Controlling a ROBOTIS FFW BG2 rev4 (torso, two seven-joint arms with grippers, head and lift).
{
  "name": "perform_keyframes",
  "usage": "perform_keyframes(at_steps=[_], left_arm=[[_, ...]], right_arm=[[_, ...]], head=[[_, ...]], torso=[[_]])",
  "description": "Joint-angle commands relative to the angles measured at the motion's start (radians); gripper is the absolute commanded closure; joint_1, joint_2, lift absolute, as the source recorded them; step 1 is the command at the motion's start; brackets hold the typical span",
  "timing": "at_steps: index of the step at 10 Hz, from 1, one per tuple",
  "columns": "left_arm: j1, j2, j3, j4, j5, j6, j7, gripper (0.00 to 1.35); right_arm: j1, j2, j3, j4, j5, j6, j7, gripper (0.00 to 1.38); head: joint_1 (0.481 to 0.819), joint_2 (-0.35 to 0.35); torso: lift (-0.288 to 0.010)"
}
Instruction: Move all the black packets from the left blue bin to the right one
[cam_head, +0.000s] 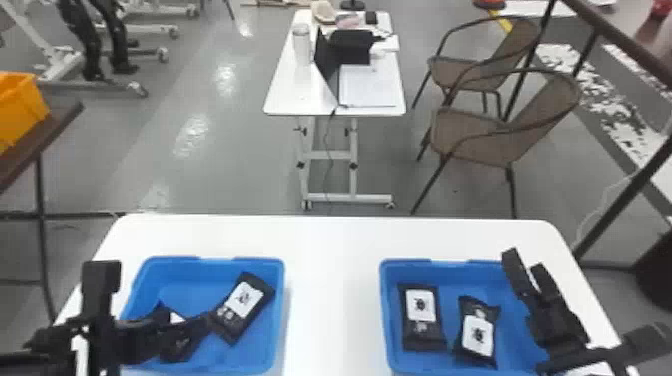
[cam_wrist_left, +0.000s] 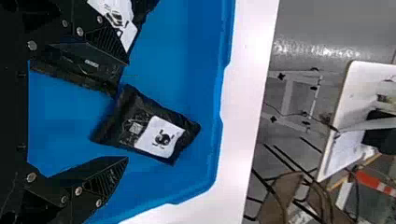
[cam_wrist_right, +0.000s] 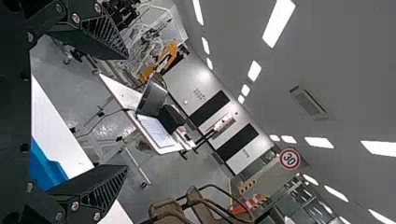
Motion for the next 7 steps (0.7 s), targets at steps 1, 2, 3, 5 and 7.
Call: perform_keyframes(at_steps=[1, 2, 3, 5, 7], left_arm=[[-0.067, 0.010, -0.061, 0.066, -0.091, 0.012, -0.004, 0.34], [-0.127, 0.016, -0.102, 0.167, -0.105, -0.033, -0.039, 0.34], [-0.194, 0.028, -0.162, 0.282, -0.108, -0.073, -0.078, 0.34], [-0.266, 0.021, -0.231, 0.371, -0.165, -0.087, -0.079, 0.34], [-0.294, -0.013, -0.220, 0.399, -0.257, -0.074, -0.081, 0.34]], right_arm=[[-0.001, 0.001, 0.002, 0.000, -0.003, 0.001, 0.000, 0.19], [-0.001, 0.001, 0.004, 0.002, -0.003, 0.003, 0.000, 0.19], [-0.001, 0.001, 0.006, 0.005, -0.005, 0.003, 0.000, 0.20], [-0.001, 0.001, 0.007, 0.005, -0.006, 0.003, 0.001, 0.20], [0.007, 0.001, 0.007, 0.005, -0.020, 0.003, 0.005, 0.20]], head=[[0.695, 0.024], [0.695, 0.024], [0.695, 0.020], [0.695, -0.015], [0.695, -0.024]], torso=[[0.000], [0.000], [0.000], [0.000], [0.000]])
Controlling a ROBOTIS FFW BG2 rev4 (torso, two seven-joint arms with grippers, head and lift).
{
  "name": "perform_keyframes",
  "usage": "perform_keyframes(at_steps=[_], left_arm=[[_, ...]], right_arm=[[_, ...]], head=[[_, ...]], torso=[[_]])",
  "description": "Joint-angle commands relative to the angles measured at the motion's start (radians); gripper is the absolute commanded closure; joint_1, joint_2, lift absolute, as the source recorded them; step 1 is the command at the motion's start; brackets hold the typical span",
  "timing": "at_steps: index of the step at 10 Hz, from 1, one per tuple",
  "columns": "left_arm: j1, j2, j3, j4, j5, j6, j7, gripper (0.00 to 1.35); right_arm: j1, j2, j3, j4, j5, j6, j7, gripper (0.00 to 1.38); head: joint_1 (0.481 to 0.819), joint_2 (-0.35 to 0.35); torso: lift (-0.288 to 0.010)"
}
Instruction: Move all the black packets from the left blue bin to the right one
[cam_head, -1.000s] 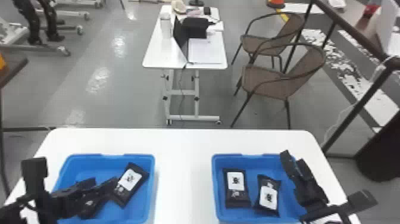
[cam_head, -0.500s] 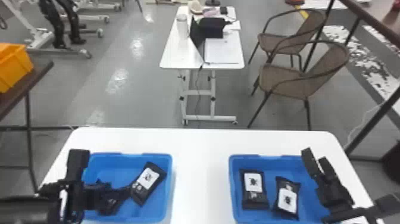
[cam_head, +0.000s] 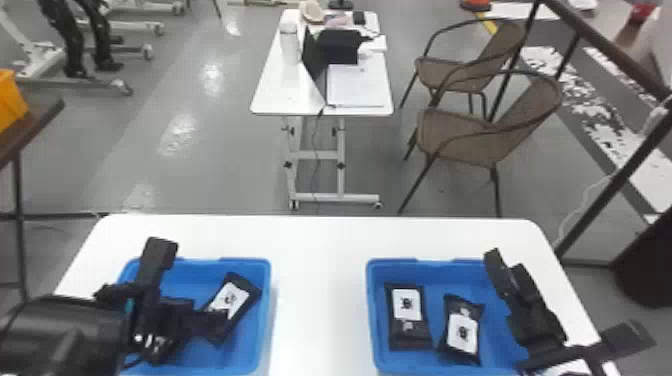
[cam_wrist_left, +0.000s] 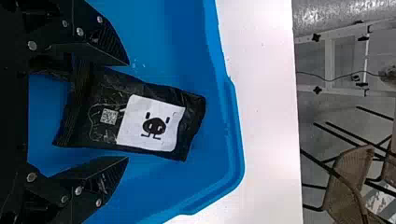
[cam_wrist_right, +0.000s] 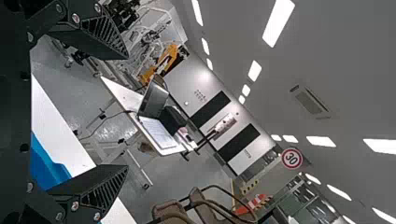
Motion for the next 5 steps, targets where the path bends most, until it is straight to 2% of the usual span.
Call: perform_keyframes(at_steps=[1, 2, 4, 5], left_arm=[[-0.039, -0.008, -0.014, 0.094, -0.015, -0.031, -0.019, 0.36], [-0.070, 0.000, -0.053, 0.152, -0.020, -0.039, -0.025, 0.46], [-0.115, -0.005, -0.073, 0.237, -0.038, -0.080, -0.027, 0.51], [-0.122, -0.002, -0.073, 0.243, -0.058, -0.089, -0.044, 0.81]], right_arm=[[0.006, 0.001, 0.000, 0.000, -0.012, 0.000, 0.000, 0.20], [0.006, 0.001, 0.000, 0.000, -0.013, 0.000, 0.002, 0.20], [-0.001, 0.001, 0.000, 0.004, -0.016, 0.003, 0.009, 0.20], [-0.002, 0.001, 0.000, 0.006, -0.016, 0.006, 0.012, 0.20]], head=[[0.695, -0.024], [0.695, -0.027], [0.695, -0.037], [0.695, -0.039]], torso=[[0.000], [0.000], [0.000], [0.000]])
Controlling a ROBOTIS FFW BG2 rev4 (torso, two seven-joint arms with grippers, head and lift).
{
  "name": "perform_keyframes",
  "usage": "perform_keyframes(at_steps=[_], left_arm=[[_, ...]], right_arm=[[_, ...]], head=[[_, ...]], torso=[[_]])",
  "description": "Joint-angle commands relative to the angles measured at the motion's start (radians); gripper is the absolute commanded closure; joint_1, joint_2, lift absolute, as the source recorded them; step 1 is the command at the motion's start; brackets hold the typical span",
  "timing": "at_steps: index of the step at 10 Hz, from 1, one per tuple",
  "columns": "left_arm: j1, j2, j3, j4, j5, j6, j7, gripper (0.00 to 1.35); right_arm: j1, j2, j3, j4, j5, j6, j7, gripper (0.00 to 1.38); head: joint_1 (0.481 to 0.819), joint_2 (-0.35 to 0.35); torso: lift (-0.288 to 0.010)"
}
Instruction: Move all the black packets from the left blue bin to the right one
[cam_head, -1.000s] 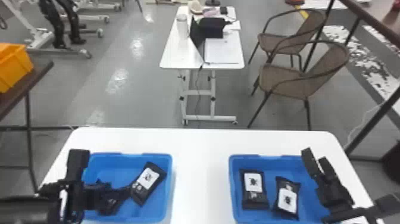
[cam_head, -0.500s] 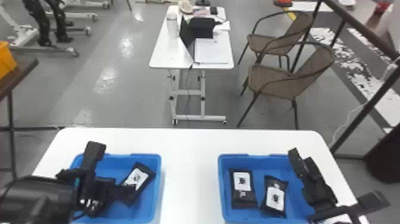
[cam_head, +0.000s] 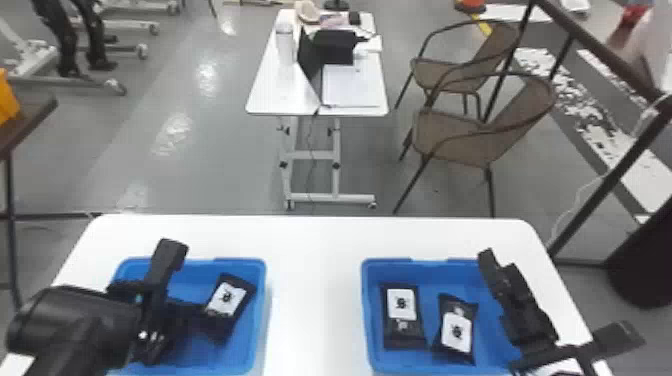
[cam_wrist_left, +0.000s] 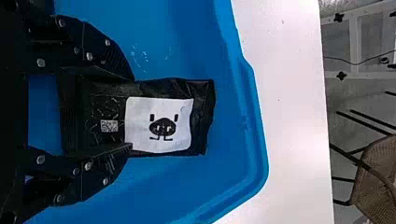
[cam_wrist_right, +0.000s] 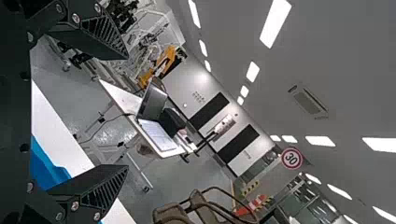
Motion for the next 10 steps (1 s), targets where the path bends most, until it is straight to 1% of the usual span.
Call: perform_keyframes(at_steps=[1, 2, 3, 4, 5, 6, 7, 8, 9, 10], left_arm=[[-0.006, 0.006, -0.004, 0.006, -0.024, -0.033, -0.012, 1.18], [-0.001, 0.005, 0.009, 0.003, -0.021, -0.060, -0.041, 1.22], [0.007, 0.006, 0.009, -0.023, -0.027, -0.044, -0.061, 1.22], [0.025, 0.006, 0.018, -0.061, -0.030, -0.046, -0.097, 1.22], [0.076, 0.005, 0.053, -0.157, -0.026, -0.060, -0.140, 1.22], [0.145, 0.005, 0.093, -0.310, -0.021, -0.037, -0.176, 1.22], [0.201, 0.005, 0.119, -0.442, -0.009, -0.024, -0.210, 1.22], [0.234, 0.005, 0.127, -0.542, 0.012, -0.032, -0.244, 1.22], [0.246, 0.003, 0.114, -0.611, 0.023, -0.056, -0.276, 1.22], [0.232, 0.003, 0.090, -0.617, 0.065, -0.121, -0.310, 1.22]], right_arm=[[0.003, 0.001, 0.000, 0.001, -0.003, 0.002, 0.000, 0.20], [0.005, 0.001, 0.002, 0.005, -0.006, 0.005, 0.002, 0.20], [0.005, 0.001, 0.005, 0.006, -0.009, 0.010, 0.002, 0.20], [0.002, 0.001, 0.015, 0.011, -0.012, 0.010, 0.002, 0.20], [-0.003, 0.001, 0.028, 0.012, -0.020, 0.010, 0.003, 0.20], [-0.004, 0.001, 0.035, 0.012, -0.025, 0.010, 0.003, 0.20], [-0.003, 0.001, 0.035, 0.012, -0.026, 0.012, 0.010, 0.20], [-0.003, 0.001, 0.035, 0.009, -0.031, 0.012, 0.013, 0.20], [-0.009, 0.001, 0.040, 0.006, -0.031, 0.015, 0.014, 0.20], [-0.023, 0.001, 0.048, 0.005, -0.029, 0.024, 0.028, 0.20]], head=[[0.695, -0.038], [0.695, -0.035], [0.695, -0.037], [0.695, -0.038], [0.695, -0.041], [0.695, -0.044], [0.695, -0.043], [0.695, -0.044], [0.695, -0.050], [0.695, -0.068]], torso=[[0.000], [0.000], [0.000], [0.000], [0.000], [0.000], [0.000], [0.000], [0.000], [0.000]])
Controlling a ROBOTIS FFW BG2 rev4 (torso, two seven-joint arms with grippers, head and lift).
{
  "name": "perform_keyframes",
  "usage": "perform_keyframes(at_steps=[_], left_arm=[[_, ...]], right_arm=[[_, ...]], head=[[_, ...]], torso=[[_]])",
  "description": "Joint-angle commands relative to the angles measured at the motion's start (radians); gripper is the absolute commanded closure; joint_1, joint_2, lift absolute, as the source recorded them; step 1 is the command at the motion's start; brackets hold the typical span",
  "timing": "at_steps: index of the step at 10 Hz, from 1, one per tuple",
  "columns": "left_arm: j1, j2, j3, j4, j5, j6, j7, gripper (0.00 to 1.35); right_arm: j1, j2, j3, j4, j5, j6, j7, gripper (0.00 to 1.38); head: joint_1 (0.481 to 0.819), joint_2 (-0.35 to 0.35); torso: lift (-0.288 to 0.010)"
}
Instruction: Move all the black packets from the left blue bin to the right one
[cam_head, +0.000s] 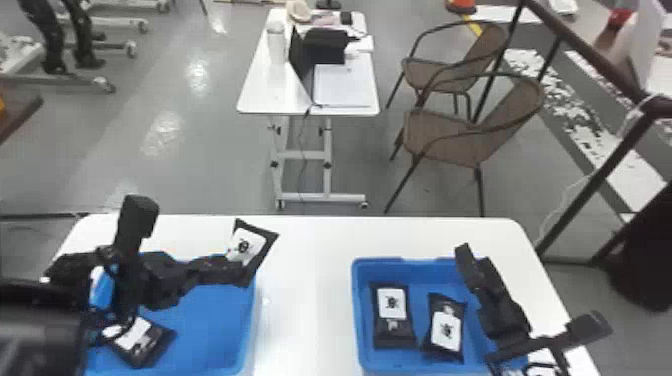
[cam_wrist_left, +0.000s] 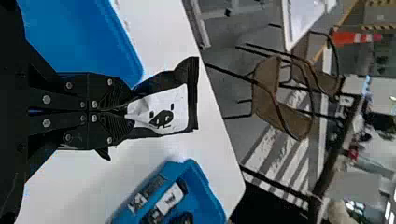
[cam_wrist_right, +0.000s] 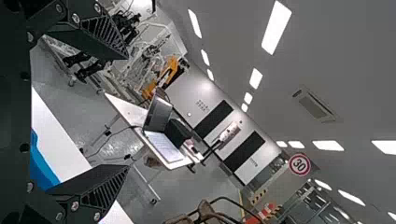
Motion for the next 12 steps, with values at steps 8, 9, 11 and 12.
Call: perform_keyframes(at_steps=[8, 9, 11, 12], left_arm=[[-0.387, -0.150, -0.332, 0.599, 0.053, -0.566, -0.152, 1.19], [-0.412, -0.169, -0.349, 0.625, 0.052, -0.573, -0.152, 1.19], [-0.427, -0.172, -0.378, 0.654, 0.090, -0.572, -0.143, 1.19], [-0.427, -0.172, -0.380, 0.655, 0.098, -0.570, -0.139, 1.20]], right_arm=[[-0.147, 0.001, 0.147, 0.033, 0.039, 0.012, 0.071, 0.20], [-0.159, 0.001, 0.161, 0.047, 0.036, 0.012, 0.075, 0.20], [-0.176, 0.001, 0.181, 0.051, 0.041, 0.013, 0.085, 0.20], [-0.179, 0.001, 0.190, 0.048, 0.052, 0.019, 0.085, 0.20]], head=[[0.695, -0.187], [0.695, -0.198], [0.695, -0.210], [0.695, -0.210]], torso=[[0.000], [0.000], [0.000], [0.000]])
